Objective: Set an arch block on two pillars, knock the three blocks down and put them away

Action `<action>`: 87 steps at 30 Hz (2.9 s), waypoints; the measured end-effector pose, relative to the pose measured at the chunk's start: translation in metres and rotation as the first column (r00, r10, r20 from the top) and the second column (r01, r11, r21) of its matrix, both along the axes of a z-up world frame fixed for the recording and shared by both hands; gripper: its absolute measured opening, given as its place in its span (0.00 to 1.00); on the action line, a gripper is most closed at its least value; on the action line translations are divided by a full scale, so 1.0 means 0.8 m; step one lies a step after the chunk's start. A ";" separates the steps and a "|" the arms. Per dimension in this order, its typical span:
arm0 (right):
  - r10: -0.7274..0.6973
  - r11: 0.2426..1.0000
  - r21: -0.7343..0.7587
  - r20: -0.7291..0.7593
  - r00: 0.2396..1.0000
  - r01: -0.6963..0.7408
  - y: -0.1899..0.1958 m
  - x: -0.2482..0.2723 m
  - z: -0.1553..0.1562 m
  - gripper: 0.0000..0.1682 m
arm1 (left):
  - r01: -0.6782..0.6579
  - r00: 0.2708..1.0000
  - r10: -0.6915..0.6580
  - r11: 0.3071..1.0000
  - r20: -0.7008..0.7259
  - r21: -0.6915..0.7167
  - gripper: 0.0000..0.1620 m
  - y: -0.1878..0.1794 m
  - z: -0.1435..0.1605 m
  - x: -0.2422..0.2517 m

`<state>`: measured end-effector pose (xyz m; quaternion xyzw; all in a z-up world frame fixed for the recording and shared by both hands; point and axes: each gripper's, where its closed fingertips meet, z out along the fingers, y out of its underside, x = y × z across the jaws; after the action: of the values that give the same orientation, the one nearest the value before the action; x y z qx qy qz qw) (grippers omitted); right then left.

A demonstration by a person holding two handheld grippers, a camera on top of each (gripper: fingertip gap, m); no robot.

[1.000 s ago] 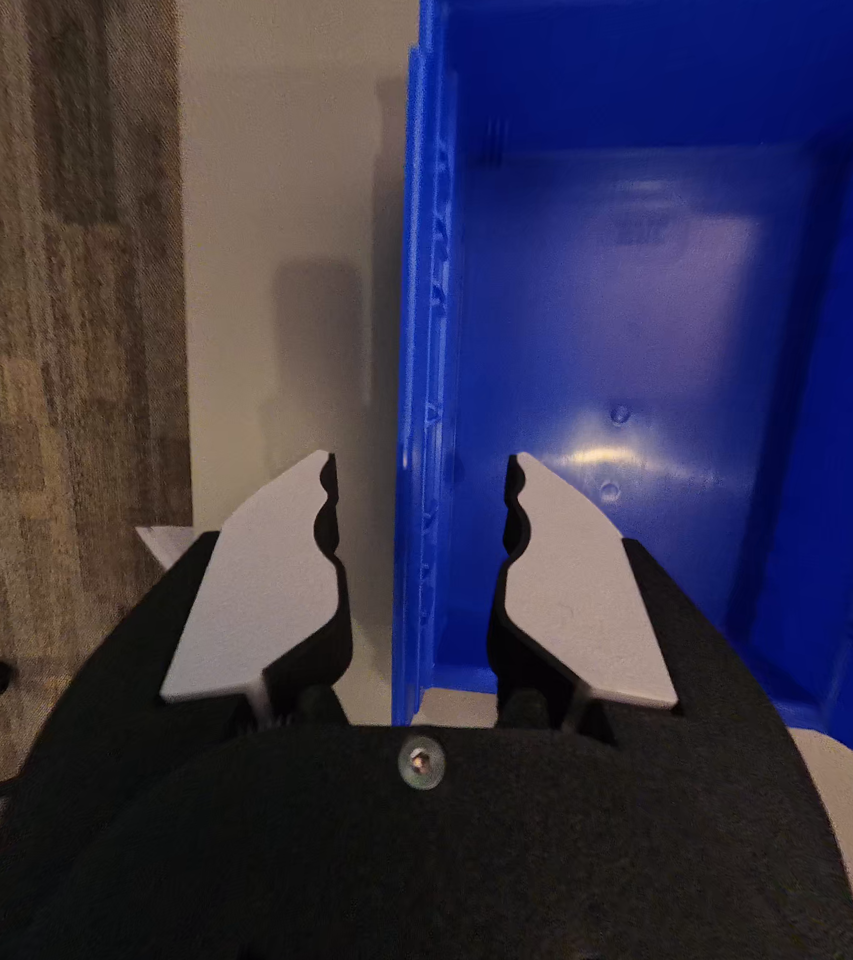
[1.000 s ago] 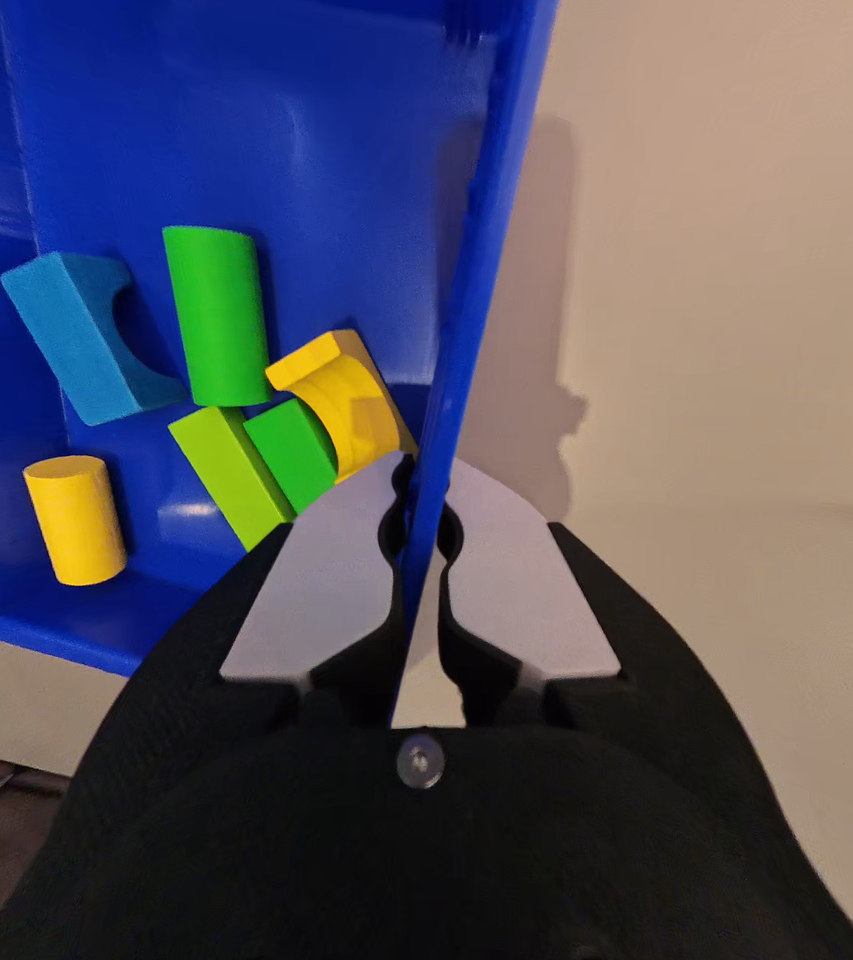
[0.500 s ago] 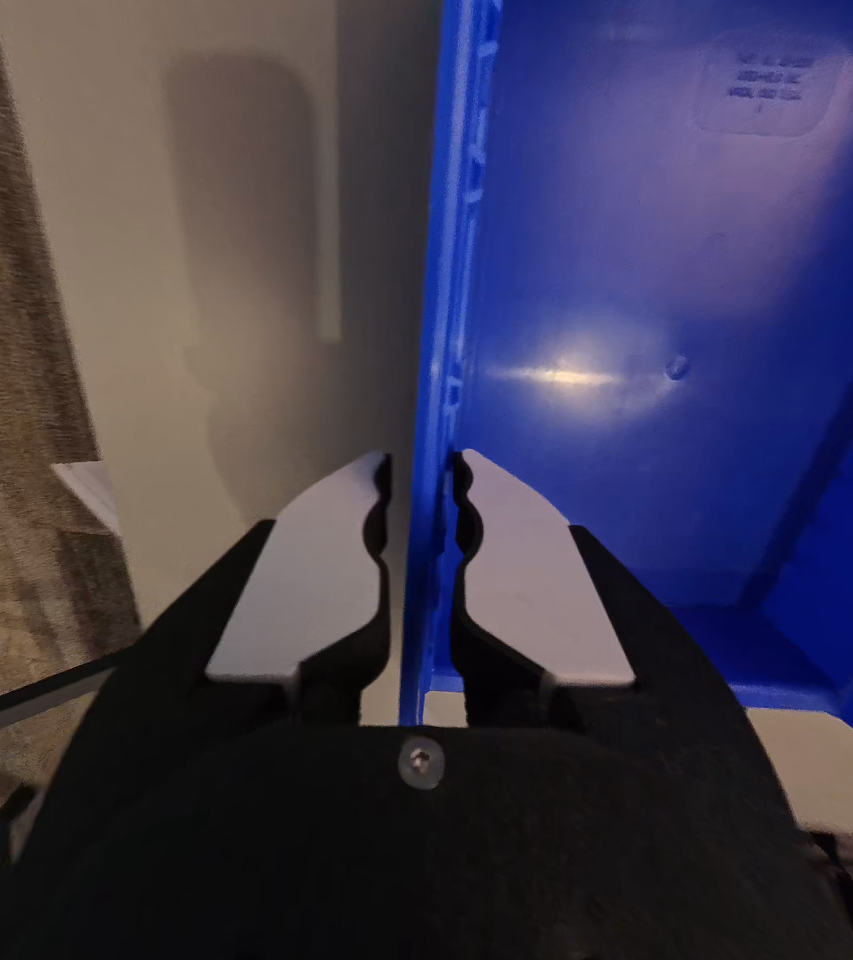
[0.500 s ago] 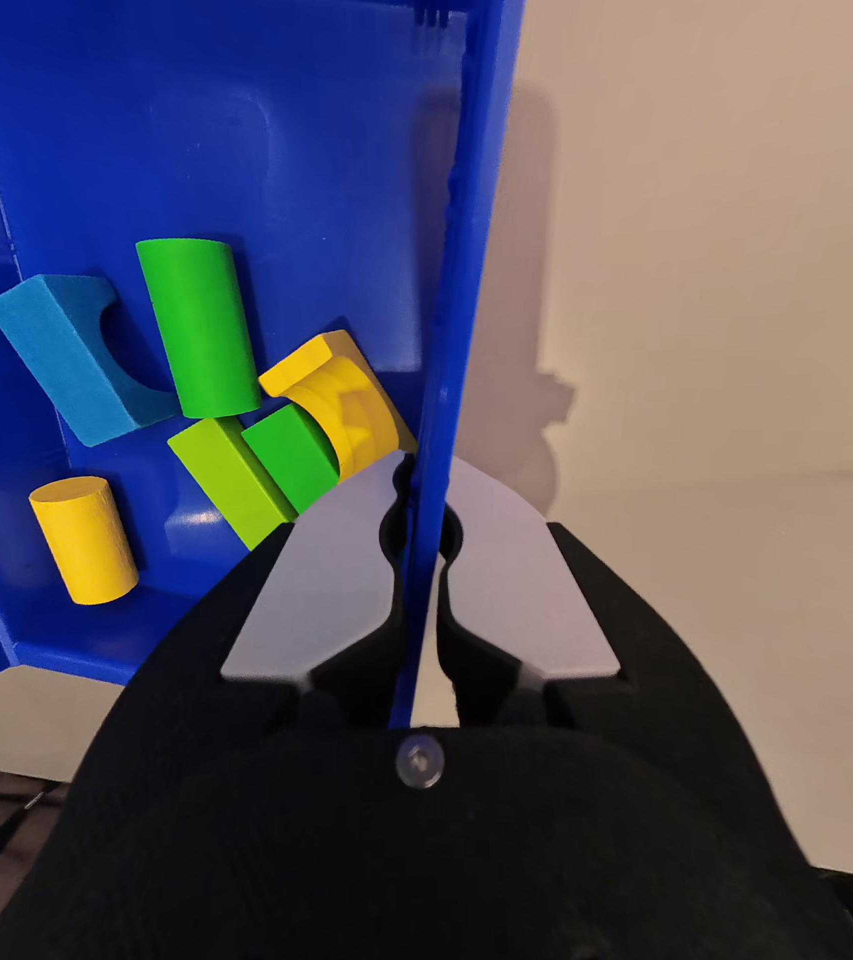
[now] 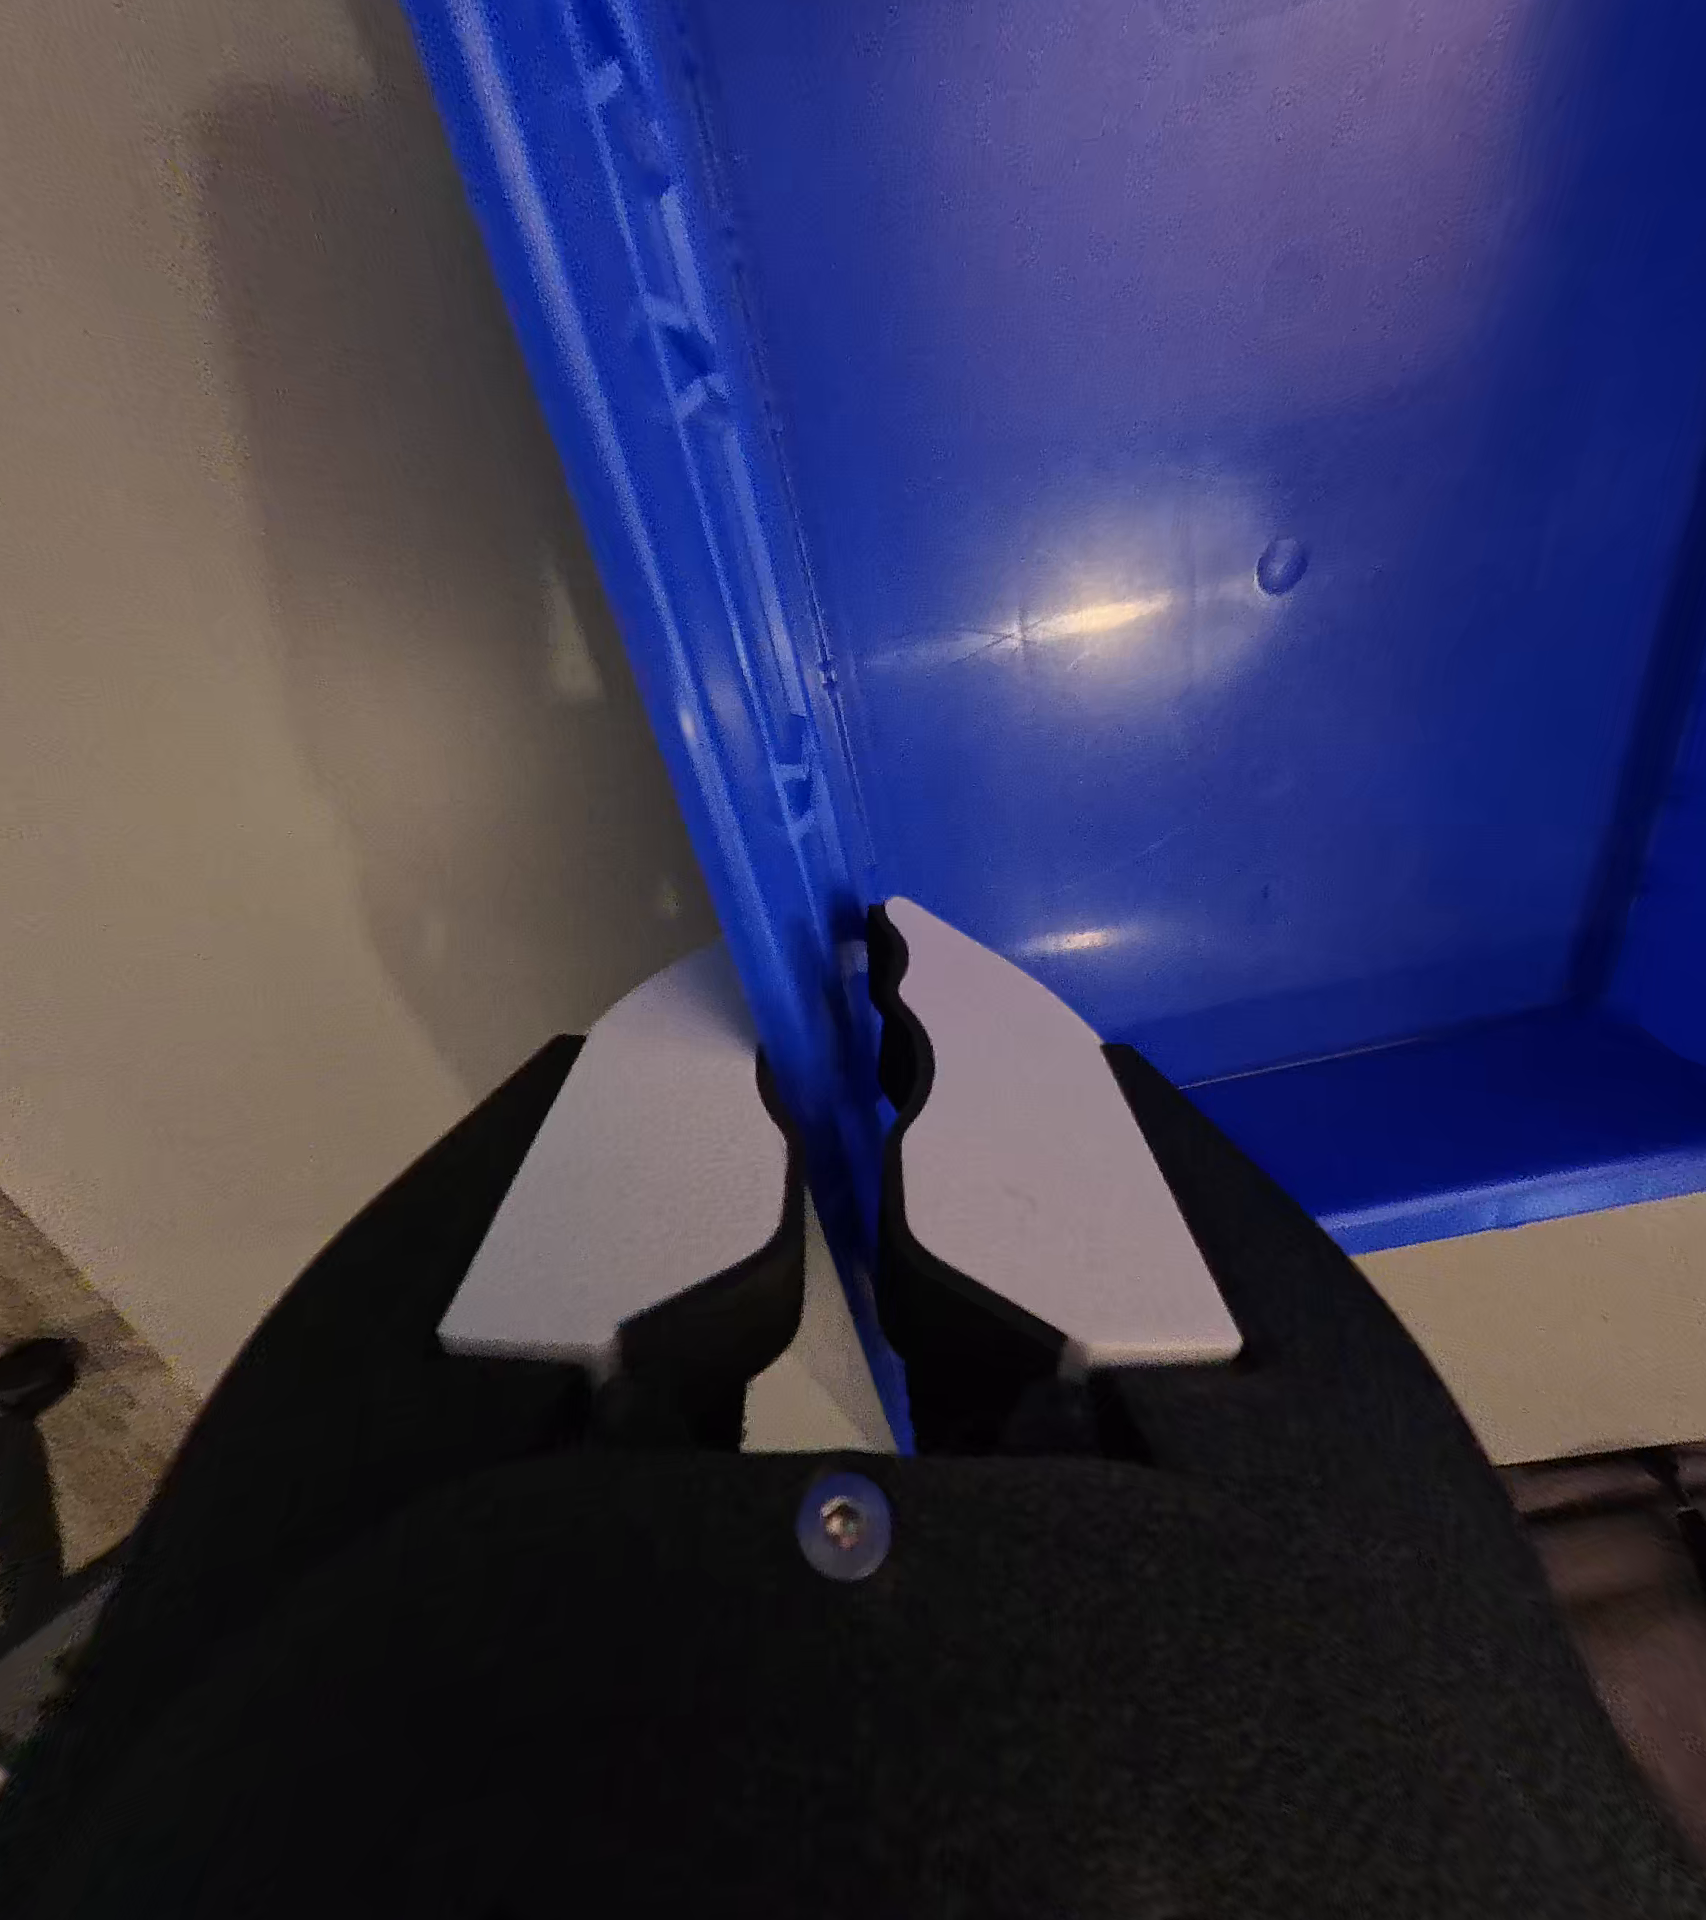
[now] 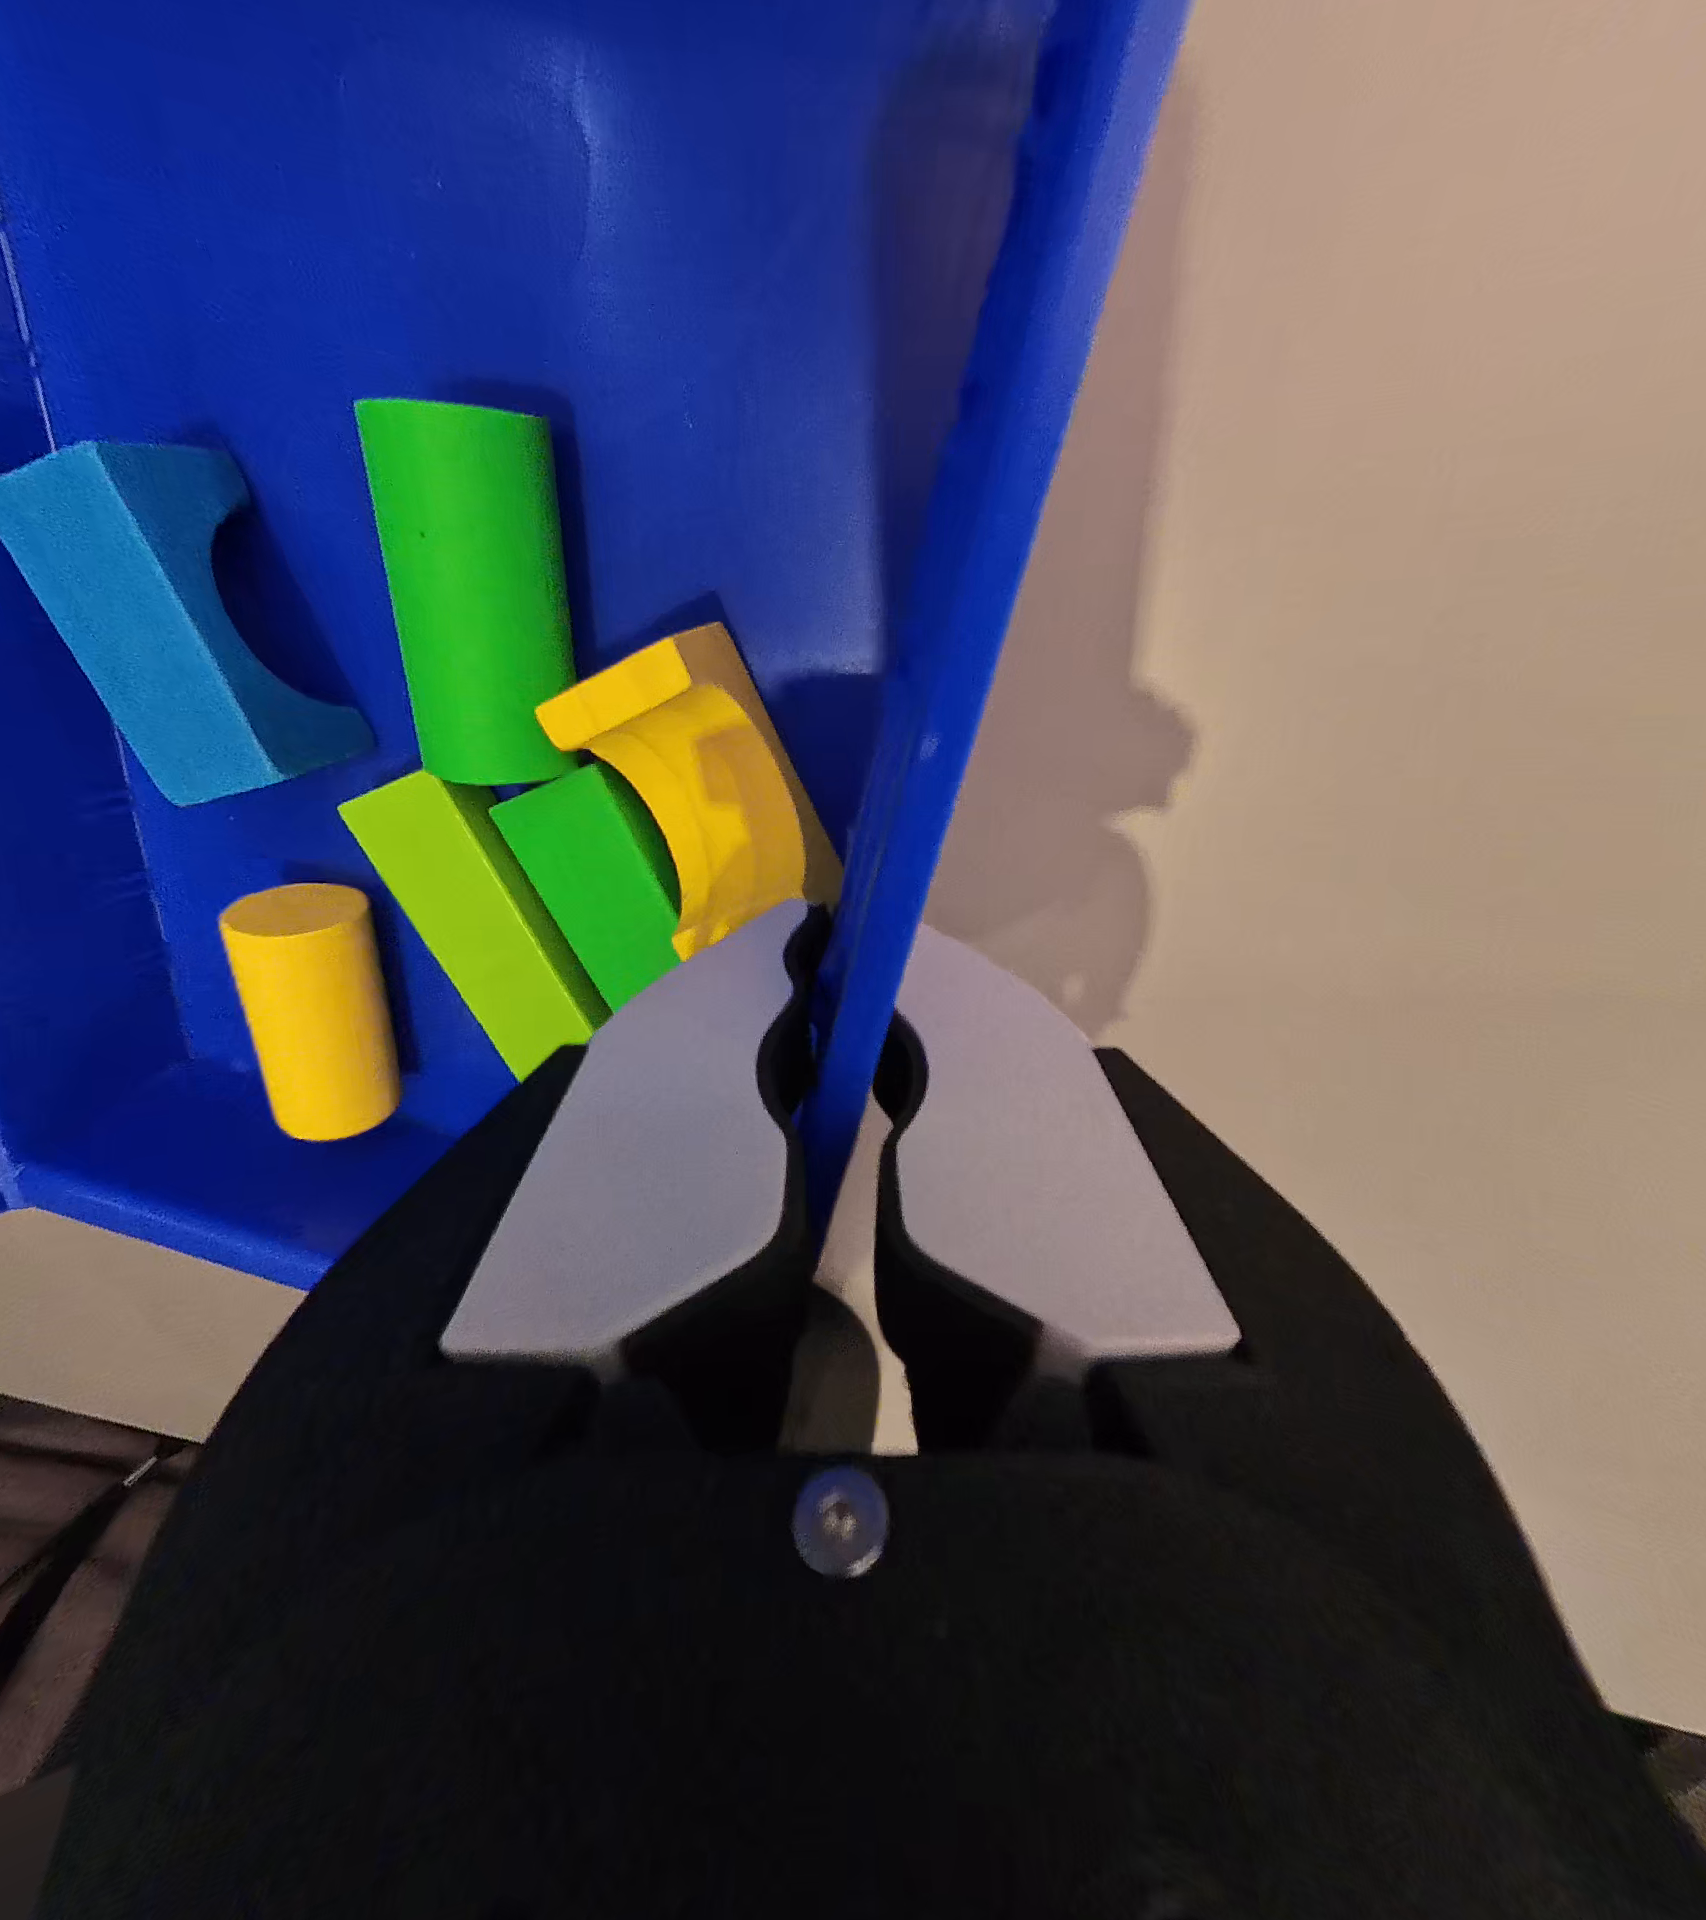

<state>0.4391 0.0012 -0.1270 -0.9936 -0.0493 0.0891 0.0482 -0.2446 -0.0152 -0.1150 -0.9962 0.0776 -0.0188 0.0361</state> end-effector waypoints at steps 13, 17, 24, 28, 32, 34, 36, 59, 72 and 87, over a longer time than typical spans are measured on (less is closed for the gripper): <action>0.217 0.976 -0.027 0.069 0.974 -0.216 0.002 -0.124 0.001 0.06 | 0.295 0.945 -0.300 0.954 -0.134 -0.056 0.21 -0.010 -0.003 0.147; 0.251 0.968 0.003 0.056 0.966 -0.251 0.007 -0.148 0.001 0.05 | 0.372 0.914 -0.375 0.927 -0.151 -0.053 0.24 -0.015 -0.004 0.179; 0.228 0.973 -0.012 -0.024 0.973 -0.229 0.008 -0.153 -0.002 0.07 | 0.403 0.895 -0.407 0.913 -0.183 -0.061 0.28 -0.018 -0.004 0.189; 0.236 0.972 -0.016 0.003 0.972 -0.236 0.010 -0.153 -0.005 0.08 | 0.408 0.896 -0.413 0.910 -0.159 -0.065 0.29 -0.021 -0.004 0.191; 0.218 0.976 -0.010 0.071 0.973 -0.217 0.013 -0.149 -0.007 0.08 | 0.429 0.894 -0.426 0.903 -0.138 -0.015 0.30 -0.016 0.008 0.193; 0.205 0.979 -0.006 0.073 0.976 -0.205 0.014 -0.149 -0.008 0.08 | 0.435 0.897 -0.428 0.900 -0.114 0.042 0.30 -0.014 0.024 0.193; 0.181 0.984 -0.009 0.065 0.981 -0.180 0.014 -0.150 -0.008 0.07 | 0.446 0.895 -0.441 0.887 -0.067 0.117 0.29 -0.015 0.047 0.196; 0.074 0.987 -0.146 0.031 0.997 -0.069 -0.025 -0.095 0.086 0.05 | 0.210 0.910 -0.389 0.732 0.144 0.648 0.22 -0.076 0.222 0.090; 0.478 0.875 -0.111 0.045 0.877 -0.471 0.050 -0.429 0.169 0.05 | -0.023 0.960 -0.165 0.756 0.225 0.655 0.28 -0.063 0.219 0.004; 0.677 0.710 -0.066 -0.211 0.706 -0.701 0.021 -0.812 0.123 0.05 | -0.550 0.815 0.220 0.586 0.536 0.596 0.32 -0.104 0.214 -0.161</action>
<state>-0.2108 0.0178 -0.0290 -0.8922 -0.4066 0.1887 -0.0552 -0.3731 -0.0987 0.0565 -0.8616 -0.1543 -0.1839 0.4472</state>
